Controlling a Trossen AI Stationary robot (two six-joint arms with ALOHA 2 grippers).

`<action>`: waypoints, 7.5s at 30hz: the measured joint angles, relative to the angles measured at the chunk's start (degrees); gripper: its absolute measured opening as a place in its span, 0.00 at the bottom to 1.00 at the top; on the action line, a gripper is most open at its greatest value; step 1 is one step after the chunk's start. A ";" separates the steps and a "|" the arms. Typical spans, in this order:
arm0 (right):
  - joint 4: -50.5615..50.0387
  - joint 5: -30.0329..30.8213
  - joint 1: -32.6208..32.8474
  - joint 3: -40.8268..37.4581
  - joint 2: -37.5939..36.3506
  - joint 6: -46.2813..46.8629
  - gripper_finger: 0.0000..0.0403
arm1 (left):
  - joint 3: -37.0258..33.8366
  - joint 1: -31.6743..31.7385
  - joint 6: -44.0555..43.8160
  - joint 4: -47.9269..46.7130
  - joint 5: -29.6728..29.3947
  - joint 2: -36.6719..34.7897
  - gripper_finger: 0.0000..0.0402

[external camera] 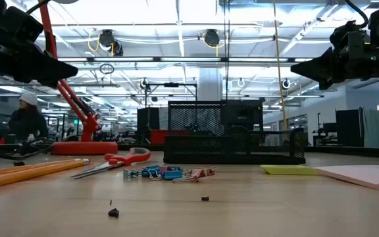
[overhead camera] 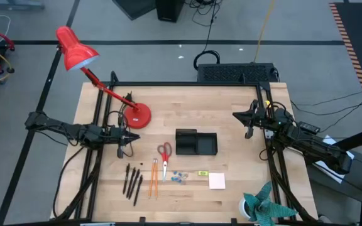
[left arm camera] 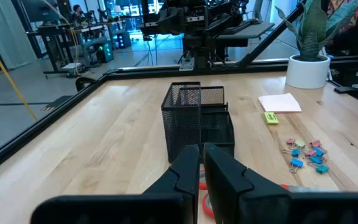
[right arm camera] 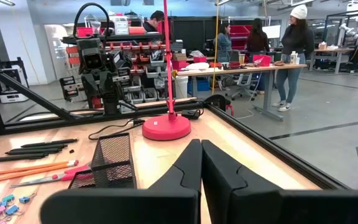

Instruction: Pick and place office supplies into organizer

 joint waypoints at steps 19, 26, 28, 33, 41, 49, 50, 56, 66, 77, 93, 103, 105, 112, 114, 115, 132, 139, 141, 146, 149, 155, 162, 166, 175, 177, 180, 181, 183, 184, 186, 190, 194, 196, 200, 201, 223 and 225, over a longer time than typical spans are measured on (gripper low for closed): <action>0.00 -0.01 0.02 0.00 -0.01 -0.01 0.00 | -0.01 0.01 0.00 0.01 0.01 0.01 0.08; 0.00 0.00 0.01 -0.01 -0.01 0.00 0.00 | -0.01 0.00 0.00 0.01 0.01 0.01 0.08; -0.01 0.00 0.02 0.01 0.01 -0.01 0.00 | 0.01 0.02 0.00 0.01 -0.01 0.01 0.08; 0.01 0.00 0.02 0.00 -0.01 -0.01 0.00 | 0.01 0.02 0.00 0.01 0.01 0.01 0.08; -0.01 0.00 0.00 0.00 0.01 0.00 0.00 | -0.01 0.00 0.00 0.01 -0.01 0.01 0.08; 0.00 0.00 0.01 0.00 0.00 -0.01 0.00 | -0.01 0.00 0.00 0.01 0.01 -0.01 0.08; 0.00 -0.01 0.02 0.01 -0.01 -0.01 0.00 | 0.00 0.02 0.00 0.01 0.01 -0.01 0.08; 0.00 0.00 0.02 0.00 -0.01 -0.01 0.00 | -0.01 0.00 0.00 -0.01 0.00 0.00 0.08; 0.00 0.00 0.00 -0.01 -0.01 -0.01 0.00 | -0.01 0.00 0.00 0.00 0.01 -0.01 0.08; 0.00 0.00 0.01 0.00 -0.01 0.00 0.00 | -0.01 0.01 0.00 0.01 0.00 0.00 0.08; -0.01 0.00 0.00 0.00 0.00 -0.01 0.00 | 0.00 0.01 0.00 0.01 -0.01 -0.01 0.08; 0.01 -0.01 0.01 0.00 -0.01 1.25 0.00 | -0.01 0.00 0.00 0.01 0.00 -0.01 0.08; 0.01 -0.01 0.01 -0.01 0.01 3.03 0.00 | 0.00 0.02 0.00 0.05 0.00 -0.01 0.08; 0.01 -0.02 0.01 0.00 0.00 7.88 0.00 | -0.04 0.01 -0.02 1.13 -0.01 0.01 0.08; 0.01 -0.02 0.01 -0.01 -0.01 7.92 0.00 | -0.04 0.01 -0.51 1.22 -0.01 -0.01 0.08; 0.01 -0.02 0.00 0.01 -0.01 7.92 0.00 | -0.04 0.00 -0.83 1.21 -0.01 -0.01 0.08; 1.96 -0.13 0.02 0.01 0.01 7.26 0.00 | -0.04 -0.04 1.57 7.55 6.12 0.80 0.08; 4.70 -0.10 0.46 1.52 0.06 6.39 0.08 | -0.04 -0.04 6.29 15.42 6.71 0.78 0.08; 4.80 -0.74 1.80 2.58 0.25 6.34 0.13 | -0.04 -0.04 8.10 17.88 8.30 0.80 0.08; 4.98 -2.90 7.22 7.40 2.91 5.67 0.24 | -0.01 -0.04 10.65 20.56 9.30 0.82 0.08; 2.44 -2.89 11.85 11.77 6.36 4.07 0.31 | -0.01 -0.03 10.72 19.02 6.50 0.82 0.08; -5.42 6.34 23.47 23.11 19.24 -1.98 0.43 | -0.01 0.00 9.53 13.23 2.47 0.84 0.08; -14.38 17.29 33.80 37.37 36.46 -7.39 0.53 | -0.01 0.00 9.55 13.84 1.05 0.84 0.08; -20.19 18.22 37.16 44.33 44.01 -5.78 0.56 | 0.01 0.00 12.69 15.68 1.01 0.84 0.08; -26.34 23.67 43.91 51.62 57.51 -2.55 0.58 | 0.01 0.02 15.07 17.50 0.99 0.84 0.08; -31.92 22.53 45.39 54.03 59.95 -0.49 0.58 | 0.01 0.02 15.43 17.50 0.99 0.84 0.08; -35.83 22.71 48.22 56.58 63.53 3.00 0.60 | 0.01 0.02 15.98 17.49 0.98 0.84 0.08; -35.88 22.65 49.05 57.03 64.65 4.25 0.61 | 0.01 0.02 16.50 17.53 0.96 0.84 0.08; -35.72 22.51 50.74 57.87 66.96 6.66 0.64 | 0.01 0.01 16.92 17.59 0.57 0.84 0.08; -35.77 22.49 51.48 58.05 68.02 7.64 0.65 | 0.01 0.00 16.95 17.76 -0.01 0.84 0.08; -36.88 22.38 52.70 58.11 69.82 9.87 0.68 | 0.01 0.02 17.09 17.98 -1.47 0.84 0.08; -40.58 22.36 53.83 58.13 72.44 15.68 0.76 | 0.01 0.00 16.42 19.10 -2.59 0.84 0.08; -41.97 22.06 54.86 58.13 75.45 19.50 0.82 | 0.01 0.00 16.13 19.74 -2.59 0.84 0.08; -41.81 19.90 55.40 58.13 76.85 20.87 0.83 | 0.01 0.00 16.02 20.13 -2.59 0.84 0.08; -41.51 16.28 56.62 58.13 79.16 23.27 0.84 | 0.01 0.00 15.73 20.10 -2.59 0.84 0.08; -41.58 16.32 57.05 58.13 79.32 23.84 0.84 | 0.01 0.00 15.40 20.08 -2.68 0.84 0.08; -39.11 9.08 59.64 57.98 89.88 34.09 0.84 | 0.01 0.00 13.30 20.35 -3.00 0.84 0.08; -38.73 8.08 59.58 57.98 90.11 34.34 0.84 | 0.01 0.00 13.84 20.38 -3.01 0.84 0.08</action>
